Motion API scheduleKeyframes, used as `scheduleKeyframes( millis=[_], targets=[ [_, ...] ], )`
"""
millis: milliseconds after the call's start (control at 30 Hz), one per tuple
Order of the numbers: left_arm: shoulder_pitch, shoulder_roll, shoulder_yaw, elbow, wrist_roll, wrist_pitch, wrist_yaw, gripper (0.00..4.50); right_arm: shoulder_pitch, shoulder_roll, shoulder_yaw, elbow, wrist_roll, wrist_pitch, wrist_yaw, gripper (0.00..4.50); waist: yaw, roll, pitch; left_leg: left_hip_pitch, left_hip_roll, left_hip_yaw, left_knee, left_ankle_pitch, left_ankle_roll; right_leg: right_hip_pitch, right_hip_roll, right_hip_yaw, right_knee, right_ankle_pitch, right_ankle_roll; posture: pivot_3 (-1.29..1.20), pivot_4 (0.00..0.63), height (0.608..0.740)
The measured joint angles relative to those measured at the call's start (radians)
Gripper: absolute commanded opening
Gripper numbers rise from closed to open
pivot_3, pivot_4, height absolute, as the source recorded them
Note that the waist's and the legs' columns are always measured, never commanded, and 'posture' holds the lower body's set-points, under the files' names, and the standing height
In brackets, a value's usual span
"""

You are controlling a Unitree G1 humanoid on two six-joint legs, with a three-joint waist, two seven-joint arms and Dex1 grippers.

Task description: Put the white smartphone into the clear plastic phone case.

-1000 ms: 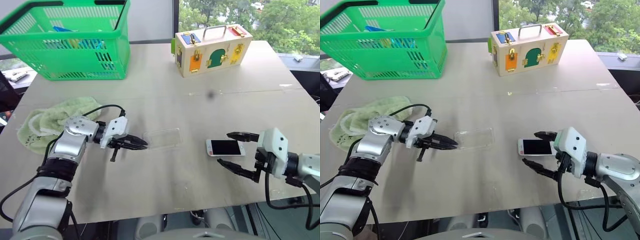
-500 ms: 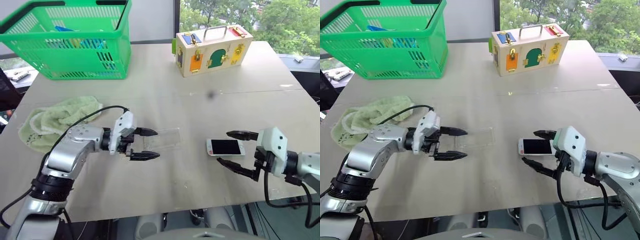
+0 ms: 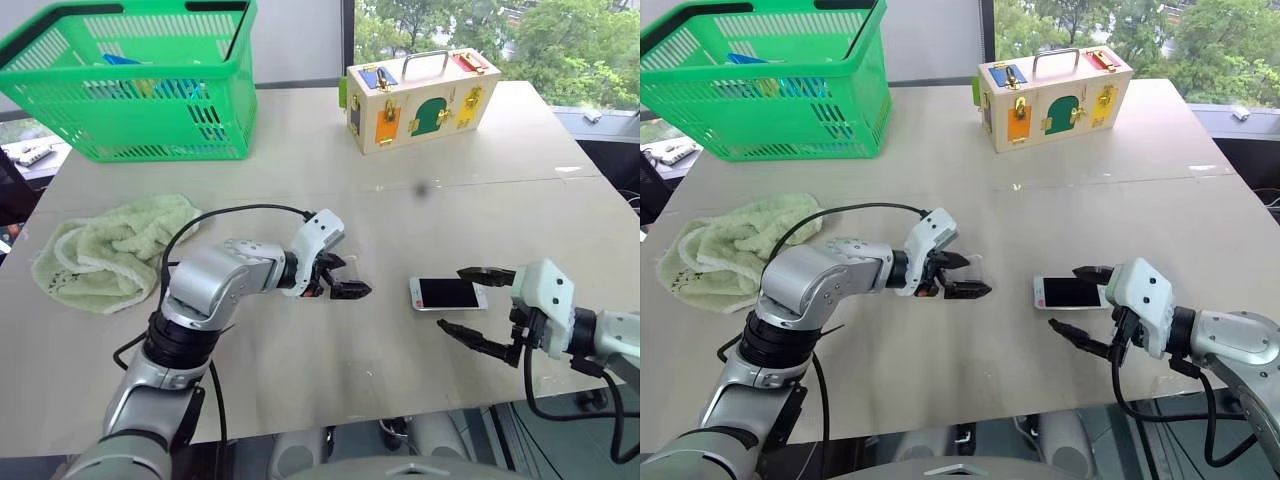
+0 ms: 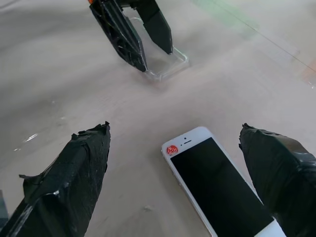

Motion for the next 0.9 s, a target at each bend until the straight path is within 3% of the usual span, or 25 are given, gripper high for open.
scheduleKeyframes(
  millis=[67, 167, 433, 633, 767, 900],
  targets=[
    [0.000, 0.020, -0.034, 0.001, 0.003, -0.023, -0.011, 4.42, 0.000, -0.001, -0.004, -0.001, -0.001, 0.001, -0.007, 4.50, 0.001, 0.000, 0.000, 0.000, 0.000, -0.001, 0.000, 0.000, 0.000, 0.000, 0.000, 0.000, 0.000, 0.000, 0.000, 0.00, 0.150, 0.740],
    [-0.013, 0.086, -0.103, 0.010, 0.029, -0.102, -0.055, 3.73, 0.000, -0.003, -0.004, -0.004, -0.001, 0.003, -0.012, 4.50, 0.001, 0.000, 0.000, 0.000, 0.000, 0.000, 0.001, 0.000, 0.000, 0.000, -0.001, 0.001, 0.001, 0.000, 0.000, 0.00, 0.150, 0.740],
    [-0.051, 0.134, -0.226, 0.109, 0.135, -0.317, -0.164, 0.13, -0.001, -0.018, -0.004, -0.006, -0.001, 0.006, -0.016, 4.50, 0.004, 0.000, -0.001, 0.000, -0.001, 0.000, 0.001, 0.000, 0.000, 0.000, -0.003, 0.002, 0.000, 0.000, 0.000, 0.00, 0.150, 0.740],
    [-0.033, 0.182, -0.256, 0.161, 0.183, -0.520, -0.283, 0.03, 0.003, -0.018, -0.004, -0.008, -0.008, 0.005, -0.027, 4.50, -0.001, 0.001, -0.001, 0.000, 0.000, -0.001, 0.002, 0.000, 0.000, 0.000, -0.002, 0.002, 0.001, 0.000, 0.000, 0.00, 0.150, 0.740],
    [0.020, 0.245, -0.222, 0.335, 0.181, -0.917, -0.563, 0.03, 0.003, -0.018, -0.003, -0.007, -0.011, 0.005, -0.028, 4.50, -0.001, 0.001, -0.001, -0.001, 0.001, -0.001, 0.002, 0.000, 0.000, -0.002, -0.001, 0.001, 0.001, 0.000, -0.001, 0.00, 0.150, 0.740],
    [-0.040, 0.246, -0.197, 0.592, 0.208, -1.266, -0.791, 0.03, -0.005, -0.018, -0.001, -0.004, -0.017, 0.001, -0.027, 4.50, 0.013, 0.001, -0.001, -0.003, 0.000, -0.001, 0.003, 0.000, 0.000, -0.002, -0.003, -0.001, 0.000, 0.000, -0.001, 0.00, 0.150, 0.740]
  ],
)
